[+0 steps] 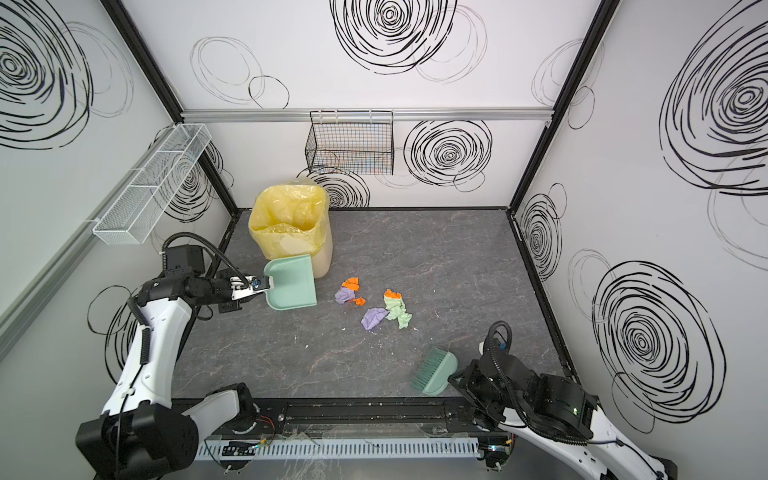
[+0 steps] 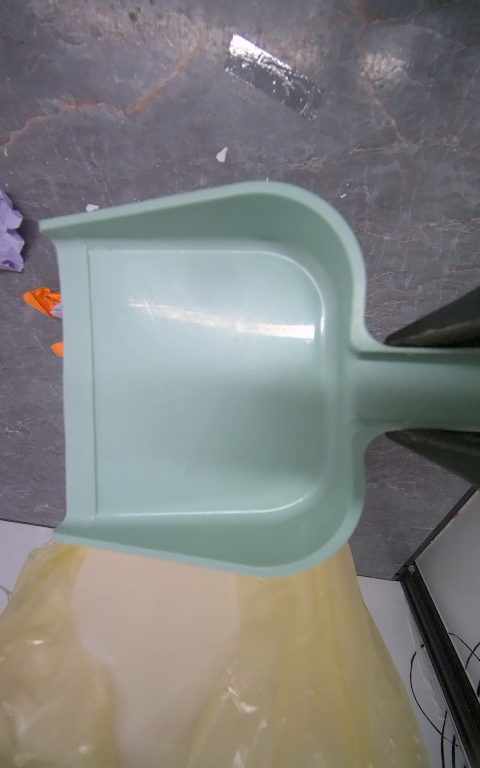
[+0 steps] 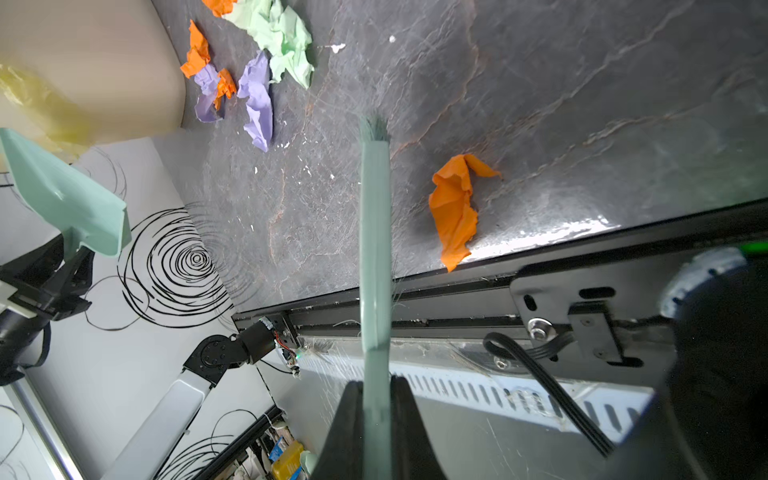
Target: Sweep away the paper scraps from the table
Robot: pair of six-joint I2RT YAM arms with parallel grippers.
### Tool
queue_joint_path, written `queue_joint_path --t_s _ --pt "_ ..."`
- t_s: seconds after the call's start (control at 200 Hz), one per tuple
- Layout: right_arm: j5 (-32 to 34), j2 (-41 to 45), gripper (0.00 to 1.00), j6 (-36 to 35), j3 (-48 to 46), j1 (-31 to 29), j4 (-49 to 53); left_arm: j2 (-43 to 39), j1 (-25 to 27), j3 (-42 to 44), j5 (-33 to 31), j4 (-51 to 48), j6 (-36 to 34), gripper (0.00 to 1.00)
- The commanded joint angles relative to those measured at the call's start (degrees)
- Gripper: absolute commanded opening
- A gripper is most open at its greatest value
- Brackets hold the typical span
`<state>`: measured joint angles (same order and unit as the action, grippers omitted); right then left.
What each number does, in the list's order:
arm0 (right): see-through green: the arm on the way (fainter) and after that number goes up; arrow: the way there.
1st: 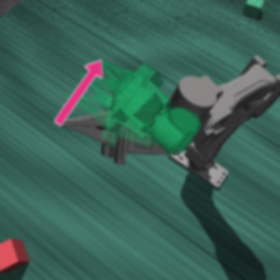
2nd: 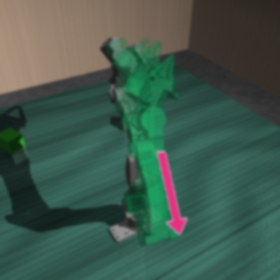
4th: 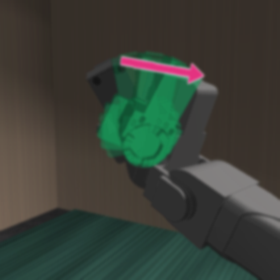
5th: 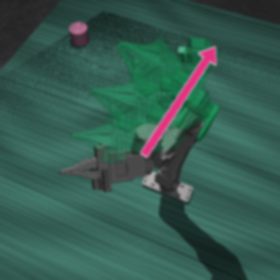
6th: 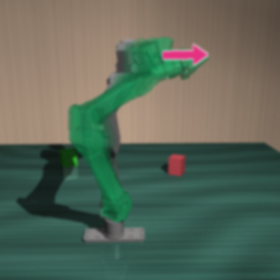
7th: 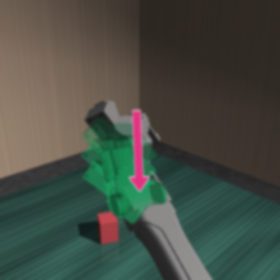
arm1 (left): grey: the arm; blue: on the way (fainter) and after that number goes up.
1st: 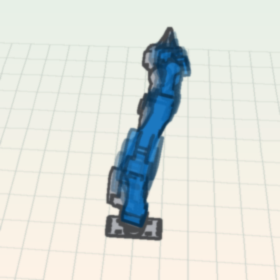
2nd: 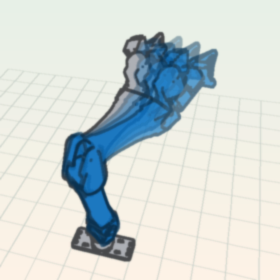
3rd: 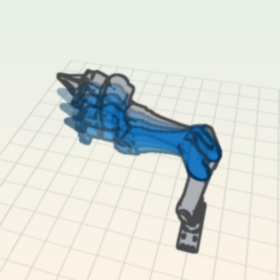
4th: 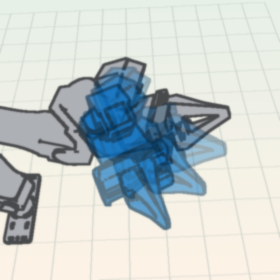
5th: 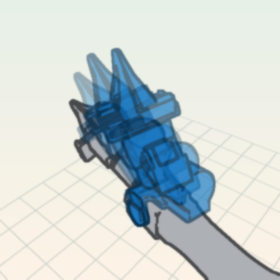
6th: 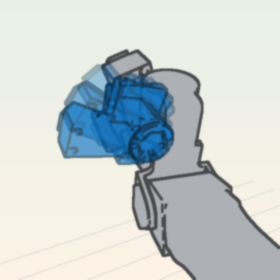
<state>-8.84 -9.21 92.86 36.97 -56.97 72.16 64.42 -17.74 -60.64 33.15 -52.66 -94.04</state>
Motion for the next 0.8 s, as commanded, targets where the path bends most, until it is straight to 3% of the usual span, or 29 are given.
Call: queue_joint_path --t_s 0.0,0.49,0.795 --pt "0.5 -1.1 0.0 3.3 -1.1 0.3 0.5 -0.4 0.0 -0.8 0.5 -0.9 -1.0 0.0" --pt "-2.7 -1.4 0.0 9.1 -5.4 5.4 0.3 -0.3 -0.6 -0.1 1.0 -0.9 -1.9 0.0" --pt "4.4 -5.3 0.0 7.2 -3.1 6.2 0.0 1.5 -0.9 -0.4 1.8 -0.2 -1.3 0.0"
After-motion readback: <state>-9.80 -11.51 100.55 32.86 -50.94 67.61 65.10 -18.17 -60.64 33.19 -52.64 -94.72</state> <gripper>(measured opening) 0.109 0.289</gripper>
